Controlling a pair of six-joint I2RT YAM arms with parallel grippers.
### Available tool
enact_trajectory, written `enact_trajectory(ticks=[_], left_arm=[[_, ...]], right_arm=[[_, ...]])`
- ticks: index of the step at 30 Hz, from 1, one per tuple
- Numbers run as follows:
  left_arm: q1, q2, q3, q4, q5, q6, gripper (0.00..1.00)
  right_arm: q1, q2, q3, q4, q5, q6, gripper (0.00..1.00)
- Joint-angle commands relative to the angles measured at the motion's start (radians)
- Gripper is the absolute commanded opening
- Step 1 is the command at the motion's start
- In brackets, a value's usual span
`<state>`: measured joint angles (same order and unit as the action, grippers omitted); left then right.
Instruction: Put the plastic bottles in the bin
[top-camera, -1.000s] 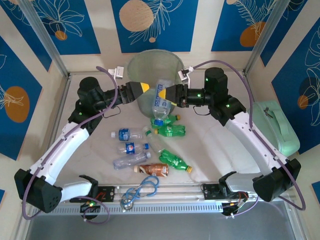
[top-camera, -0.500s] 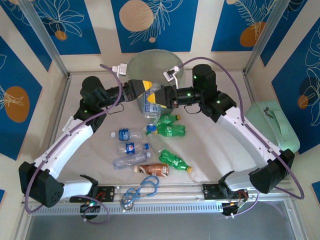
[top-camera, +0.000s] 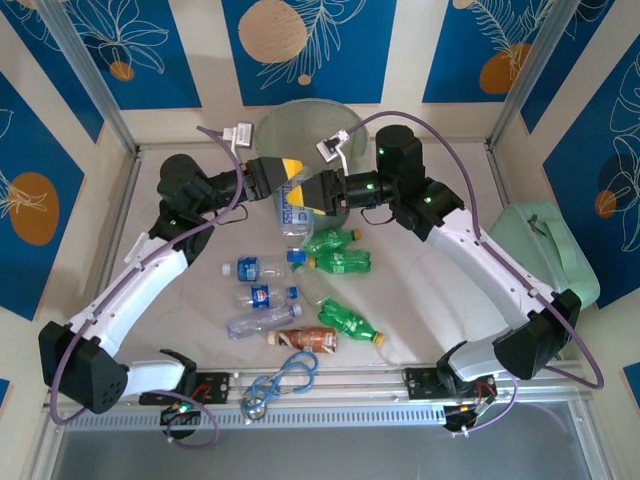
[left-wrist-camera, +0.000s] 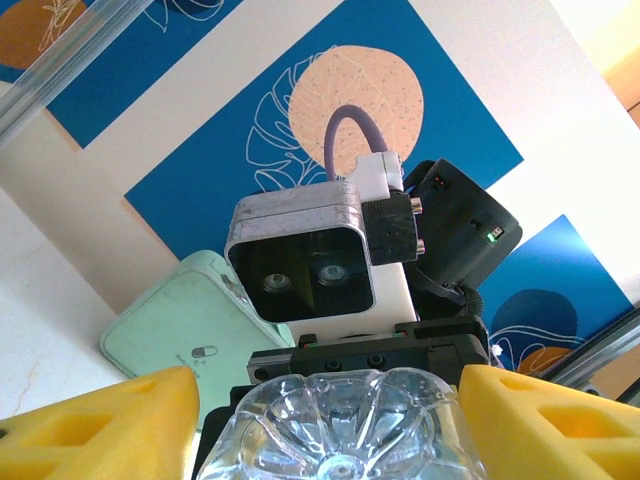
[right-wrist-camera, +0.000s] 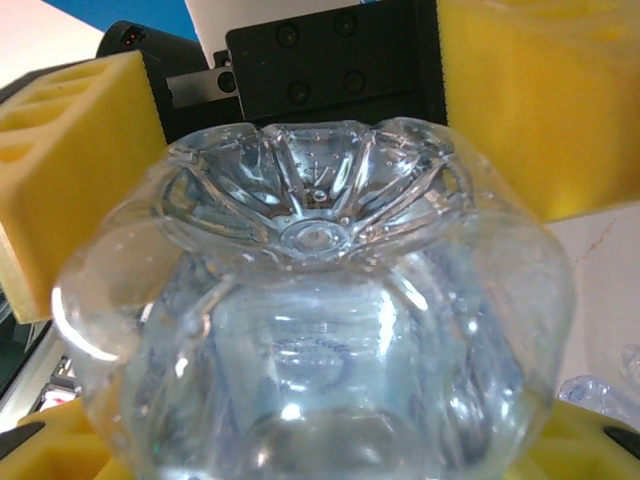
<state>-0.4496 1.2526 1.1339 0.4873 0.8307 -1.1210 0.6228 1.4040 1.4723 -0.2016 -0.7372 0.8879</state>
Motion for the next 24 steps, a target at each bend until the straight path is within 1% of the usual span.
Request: enact_trajectory(ticks=[1,4,6,8,10,12,15,17,20,24], left_arm=[[-0.003,-0.004,-0.008,0.034,-0.048,-0.002,0.64],[0.001,-0.011,-0.003,0.014,-0.092,0.001,0.57],[0.003,-0.014,0.000,0.006,-0.125,0.001,0.56],[0.007,-0.019,0.001,-0.007,-0.161,-0.002,0.55],[0.012,-0.023,0.005,-0.034,-0.212,-0.009,0.54],[0.022,-0.032,0.009,-0.081,-0.281,-0.018,0.54],[0.037,-0.061,0.011,-0.131,-0.399,-0.028,0.54],[0.045,-0.076,0.011,-0.141,-0.458,-0.043,0.54],[0.052,-0.085,-0.003,-0.085,-0.502,-0.081,0.53],[0.060,-0.104,-0.037,-0.029,-0.557,-0.117,0.53]], right_arm=[[0.008,-0.022,0.022,0.021,0.007,0.006,0.54],[0.008,-0.029,0.024,0.022,0.025,0.011,0.58],[0.008,-0.029,0.030,0.027,0.031,0.018,0.64],[0.009,-0.027,0.035,0.026,0.043,0.020,0.77],[0.011,-0.026,0.041,0.015,0.061,0.019,0.92],[0.014,-0.030,0.042,-0.010,0.091,0.006,0.99],[0.030,-0.035,0.036,-0.040,0.127,-0.019,0.99],[0.048,-0.042,0.023,-0.041,0.144,-0.020,0.99],[0.070,-0.054,-0.011,-0.032,0.169,-0.014,1.00],[0.084,-0.083,-0.064,0.008,0.186,0.006,0.96]])
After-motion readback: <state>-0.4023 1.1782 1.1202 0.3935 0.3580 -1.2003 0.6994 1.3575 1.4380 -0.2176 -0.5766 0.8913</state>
